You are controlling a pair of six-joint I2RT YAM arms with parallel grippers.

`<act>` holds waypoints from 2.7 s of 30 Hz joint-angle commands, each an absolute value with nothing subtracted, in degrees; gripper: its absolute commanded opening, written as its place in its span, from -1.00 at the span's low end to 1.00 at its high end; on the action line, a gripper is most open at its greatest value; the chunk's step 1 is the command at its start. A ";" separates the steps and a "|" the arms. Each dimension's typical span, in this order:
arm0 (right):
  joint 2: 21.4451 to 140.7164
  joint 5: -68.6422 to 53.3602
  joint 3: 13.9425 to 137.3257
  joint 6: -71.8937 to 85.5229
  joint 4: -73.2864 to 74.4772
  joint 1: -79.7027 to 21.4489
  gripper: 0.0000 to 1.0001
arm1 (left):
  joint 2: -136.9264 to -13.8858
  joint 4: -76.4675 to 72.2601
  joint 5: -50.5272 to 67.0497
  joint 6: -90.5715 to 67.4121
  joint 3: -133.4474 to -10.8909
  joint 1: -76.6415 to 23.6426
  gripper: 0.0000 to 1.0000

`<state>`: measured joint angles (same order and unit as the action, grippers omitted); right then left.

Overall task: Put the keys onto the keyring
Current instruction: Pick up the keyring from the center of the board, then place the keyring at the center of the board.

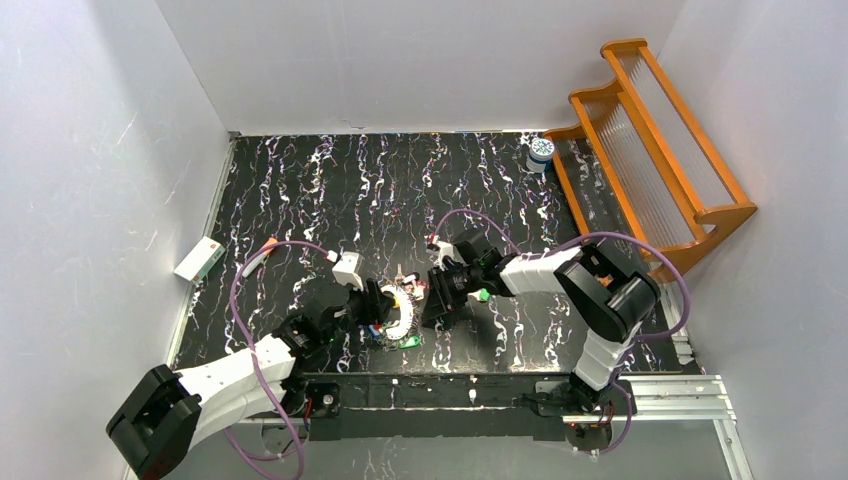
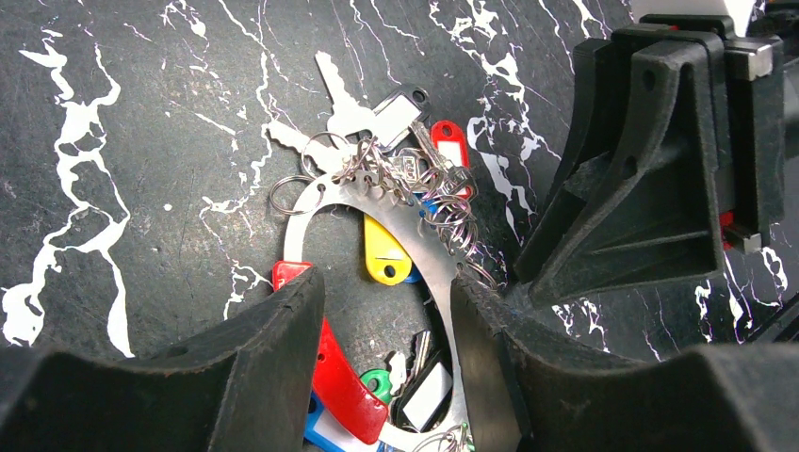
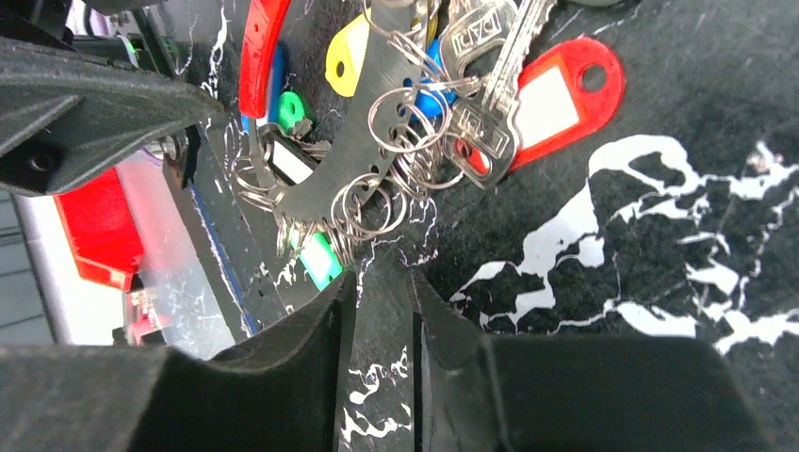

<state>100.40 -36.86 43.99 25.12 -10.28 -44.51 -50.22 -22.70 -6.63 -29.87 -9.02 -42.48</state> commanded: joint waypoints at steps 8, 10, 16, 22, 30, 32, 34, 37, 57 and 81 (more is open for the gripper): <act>106.66 -39.60 46.24 25.48 -12.83 -44.17 -0.36 | -49.39 -23.58 -7.56 -29.79 -9.03 -42.16 0.01; 107.10 -40.22 46.23 25.66 -13.45 -44.21 -0.31 | -49.32 -23.83 -7.56 -29.73 -8.99 -42.14 0.01; 108.59 -41.28 47.22 26.10 -14.50 -44.22 -0.33 | -48.97 -23.95 -7.56 -29.27 -9.23 -42.18 0.02; 108.87 -42.21 47.81 25.76 -14.50 -44.21 -0.55 | -49.16 -24.48 -7.82 -28.93 -9.32 -42.16 0.02; 108.90 -44.11 47.99 25.39 -15.32 -45.38 -0.33 | -50.90 -25.70 -7.52 -28.50 -10.01 -42.12 0.03; 109.09 -44.06 48.03 25.34 -15.45 -45.94 -0.26 | -51.14 -25.84 -7.56 -28.31 -10.17 -42.19 0.03; 109.67 -44.06 48.23 25.37 -15.38 -46.31 -0.26 | -51.15 -25.88 -7.62 -28.13 -10.28 -42.13 0.03; 110.36 -44.07 48.57 25.40 -15.19 -46.57 -0.50 | -51.07 -25.92 -7.82 -27.75 -10.45 -42.16 0.03; 94.60 -17.19 57.71 1.50 9.80 -46.64 -0.97 | -49.16 -29.31 -3.47 -16.55 -11.58 -42.16 0.03; 87.63 -23.23 40.30 14.80 -6.04 -39.41 0.09 | -49.79 -38.21 2.37 -12.70 -6.79 -42.19 0.01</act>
<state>88.44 -15.16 42.04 10.79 -0.73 -42.59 -49.54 -36.49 2.39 -11.70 -7.84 -42.48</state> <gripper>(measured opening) 0.571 0.509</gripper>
